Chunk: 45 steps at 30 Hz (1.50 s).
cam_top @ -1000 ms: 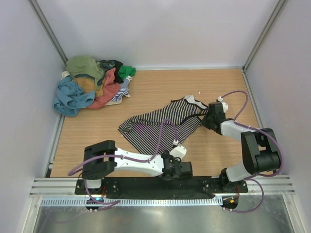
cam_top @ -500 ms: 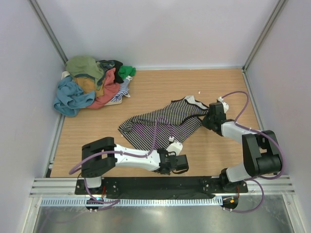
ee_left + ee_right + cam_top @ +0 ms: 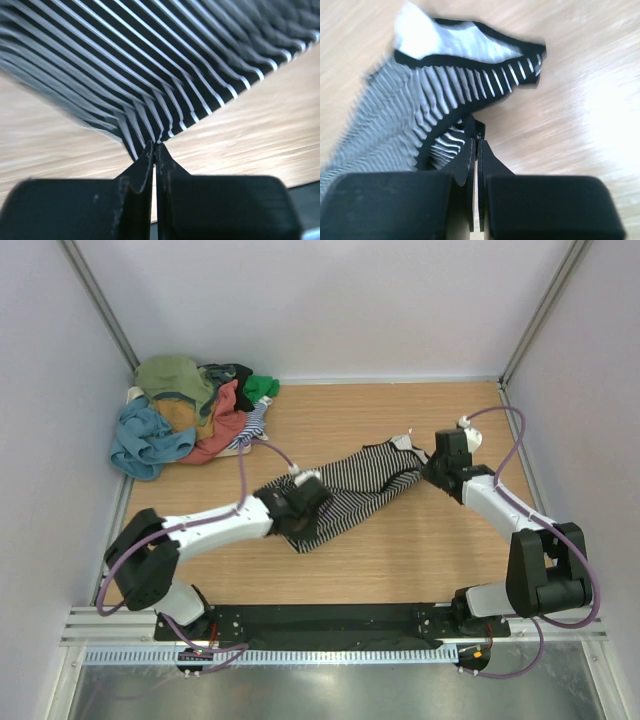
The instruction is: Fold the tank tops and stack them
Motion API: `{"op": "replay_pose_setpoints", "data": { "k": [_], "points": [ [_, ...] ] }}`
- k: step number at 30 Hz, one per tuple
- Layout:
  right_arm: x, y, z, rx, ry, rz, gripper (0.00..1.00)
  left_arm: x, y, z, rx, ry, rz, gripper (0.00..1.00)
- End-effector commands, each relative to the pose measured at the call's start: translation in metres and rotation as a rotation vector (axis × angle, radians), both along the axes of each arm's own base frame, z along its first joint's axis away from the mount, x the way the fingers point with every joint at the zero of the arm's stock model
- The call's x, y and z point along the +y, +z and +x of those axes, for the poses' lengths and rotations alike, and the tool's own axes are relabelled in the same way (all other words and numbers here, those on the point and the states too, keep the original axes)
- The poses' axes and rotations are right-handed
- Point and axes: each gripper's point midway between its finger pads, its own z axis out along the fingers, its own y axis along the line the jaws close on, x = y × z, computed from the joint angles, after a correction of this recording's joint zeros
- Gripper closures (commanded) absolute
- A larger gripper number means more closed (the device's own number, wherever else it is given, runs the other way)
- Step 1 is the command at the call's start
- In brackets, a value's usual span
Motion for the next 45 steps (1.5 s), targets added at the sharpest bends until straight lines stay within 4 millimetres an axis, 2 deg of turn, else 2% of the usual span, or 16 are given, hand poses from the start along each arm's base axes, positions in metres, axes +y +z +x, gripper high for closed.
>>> {"op": "replay_pose_setpoints", "data": {
  "k": [1, 3, 6, 9, 10, 14, 19, 23, 30, 34, 36, 37, 38, 39, 42, 45],
  "points": [
    [-0.015, 0.112, 0.045, -0.184, -0.070, -0.065, 0.99, 0.005, 0.119, 0.059, -0.160, 0.012, -0.177, 1.00],
    [-0.014, 0.146, 0.052, -0.216, -0.063, -0.072, 0.99, 0.017, 0.185, 0.082, -0.259, 0.035, -0.202, 1.00],
    [-0.013, 0.225, 0.046, -0.345, -0.048, -0.052, 0.99, 0.026, 0.262, 0.085, -0.375, 0.032, -0.245, 1.00],
    [-0.013, 0.282, 0.018, -0.450, -0.009, -0.040, 0.99, 0.036, 0.320, 0.066, -0.465, -0.004, -0.340, 1.00],
    [-0.013, 0.311, -0.007, -0.533, 0.014, -0.030, 0.99, 0.045, 0.342, 0.051, -0.513, -0.024, -0.395, 1.00],
    [-0.015, 0.360, -0.071, -0.707, 0.064, -0.001, 0.99, 0.062, 0.388, 0.009, -0.612, -0.101, -0.556, 1.00],
    [-0.009, 0.361, -0.122, -0.748, 0.138, 0.028, 0.99, 0.066, 0.408, -0.025, -0.655, -0.182, -0.699, 1.00],
    [-0.001, 0.343, -0.138, -0.730, 0.189, 0.063, 0.99, 0.070, 0.385, -0.021, -0.640, -0.155, -0.662, 1.00],
    [0.021, 0.271, -0.103, -0.468, 0.215, 0.157, 0.99, 0.071, 0.346, 0.003, -0.608, -0.048, -0.580, 1.00],
    [0.026, 0.249, -0.076, -0.416, 0.186, 0.183, 0.98, 0.073, 0.308, 0.032, -0.581, 0.034, -0.440, 1.00],
    [0.034, 0.272, -0.056, -0.441, 0.214, 0.198, 0.99, 0.082, 0.309, 0.052, -0.597, 0.097, -0.372, 1.00],
    [0.041, 0.264, -0.035, -0.380, 0.236, 0.197, 0.99, 0.092, 0.312, 0.064, -0.595, 0.141, -0.341, 1.00],
    [0.046, 0.276, -0.030, -0.384, 0.261, 0.208, 0.99, 0.089, 0.332, 0.076, -0.607, 0.153, -0.347, 1.00],
    [0.053, 0.307, -0.031, -0.435, 0.300, 0.227, 0.99, 0.092, 0.339, 0.074, -0.601, 0.149, -0.338, 1.00],
    [0.052, 0.346, -0.034, -0.546, 0.300, 0.240, 0.99, 0.099, 0.391, 0.069, -0.719, 0.133, -0.397, 1.00],
    [0.044, 0.358, -0.047, -0.584, 0.293, 0.197, 0.99, 0.112, 0.426, 0.054, -0.812, 0.106, -0.425, 1.00]
  ]
}}
